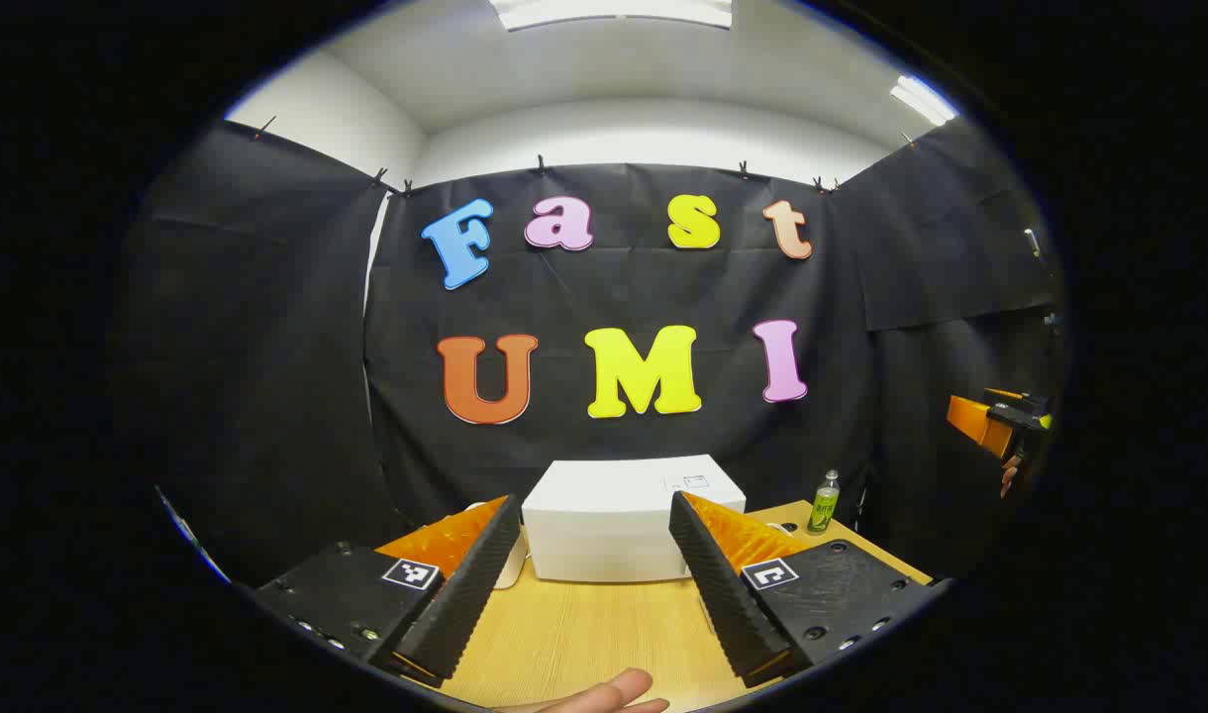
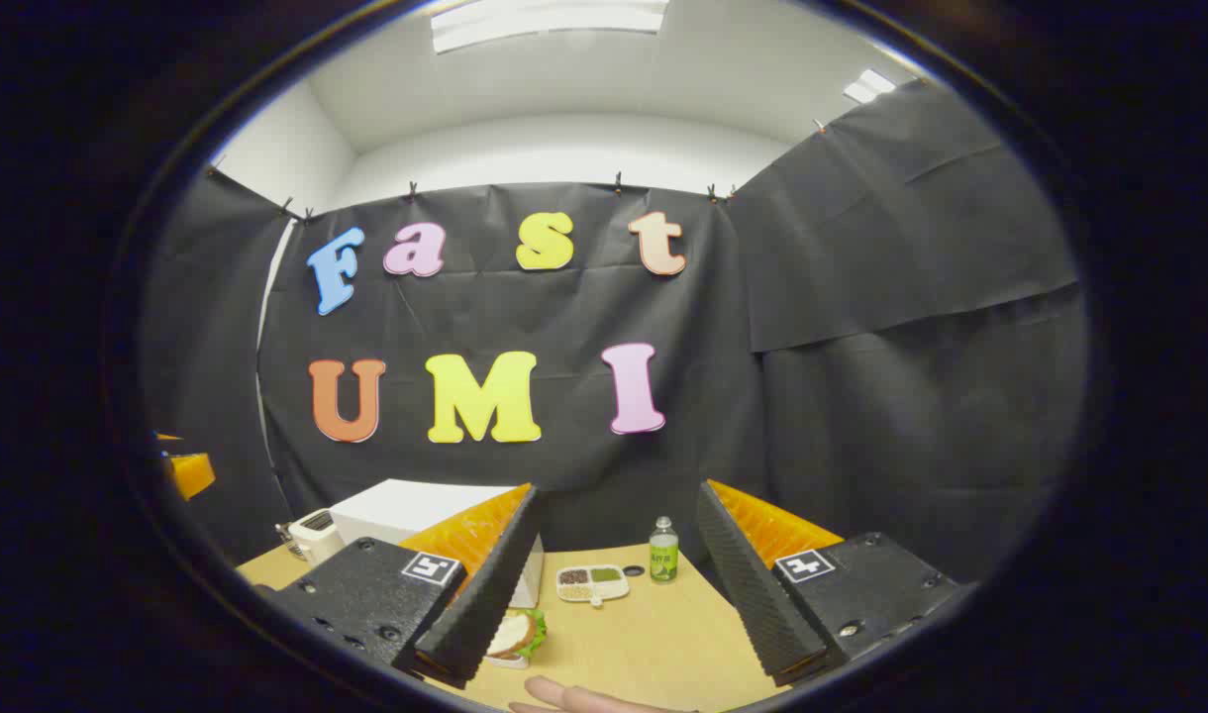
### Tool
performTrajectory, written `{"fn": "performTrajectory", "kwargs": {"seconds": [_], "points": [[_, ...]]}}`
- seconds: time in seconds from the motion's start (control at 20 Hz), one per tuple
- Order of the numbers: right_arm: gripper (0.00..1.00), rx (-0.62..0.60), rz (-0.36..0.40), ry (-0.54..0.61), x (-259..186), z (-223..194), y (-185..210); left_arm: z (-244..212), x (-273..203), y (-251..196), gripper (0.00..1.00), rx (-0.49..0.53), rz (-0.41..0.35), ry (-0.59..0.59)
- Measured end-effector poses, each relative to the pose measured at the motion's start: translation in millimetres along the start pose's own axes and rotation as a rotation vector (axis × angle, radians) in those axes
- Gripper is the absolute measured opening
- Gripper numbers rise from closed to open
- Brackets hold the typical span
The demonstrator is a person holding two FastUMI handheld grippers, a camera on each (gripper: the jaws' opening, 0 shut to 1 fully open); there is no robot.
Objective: Open the microwave oven with the left hand, put the food in, and close the microwave oven.
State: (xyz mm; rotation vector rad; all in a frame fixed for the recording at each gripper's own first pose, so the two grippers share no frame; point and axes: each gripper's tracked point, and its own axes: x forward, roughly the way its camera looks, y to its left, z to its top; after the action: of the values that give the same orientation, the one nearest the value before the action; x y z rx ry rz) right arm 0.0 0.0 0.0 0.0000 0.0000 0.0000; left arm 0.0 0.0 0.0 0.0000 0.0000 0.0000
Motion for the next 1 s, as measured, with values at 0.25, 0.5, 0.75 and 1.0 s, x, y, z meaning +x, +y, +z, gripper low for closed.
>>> {"fn": "performTrajectory", "kwargs": {"seconds": [0.25,0.5,0.75,1.0], "points": [[0.92,-0.008,-0.007,-0.013,-4.8,1.2,-7.2,0.7,-0.7,-0.4,0.96,-0.011,0.005,-0.008],[1.00,-0.011,0.019,-0.012,-5.0,1.0,-3.4,-1.1,0.9,-1.5,1.00,-0.015,-0.007,-0.009],[1.00,0.002,0.033,-0.011,2.7,-4.9,-3.6,0.1,9.3,-13.0,0.96,-0.057,-0.032,-0.024],[1.00,0.012,0.065,-0.022,8.9,-11.4,-8.0,-10.4,55.1,-41.6,0.95,-0.079,-0.059,-0.052]]}}
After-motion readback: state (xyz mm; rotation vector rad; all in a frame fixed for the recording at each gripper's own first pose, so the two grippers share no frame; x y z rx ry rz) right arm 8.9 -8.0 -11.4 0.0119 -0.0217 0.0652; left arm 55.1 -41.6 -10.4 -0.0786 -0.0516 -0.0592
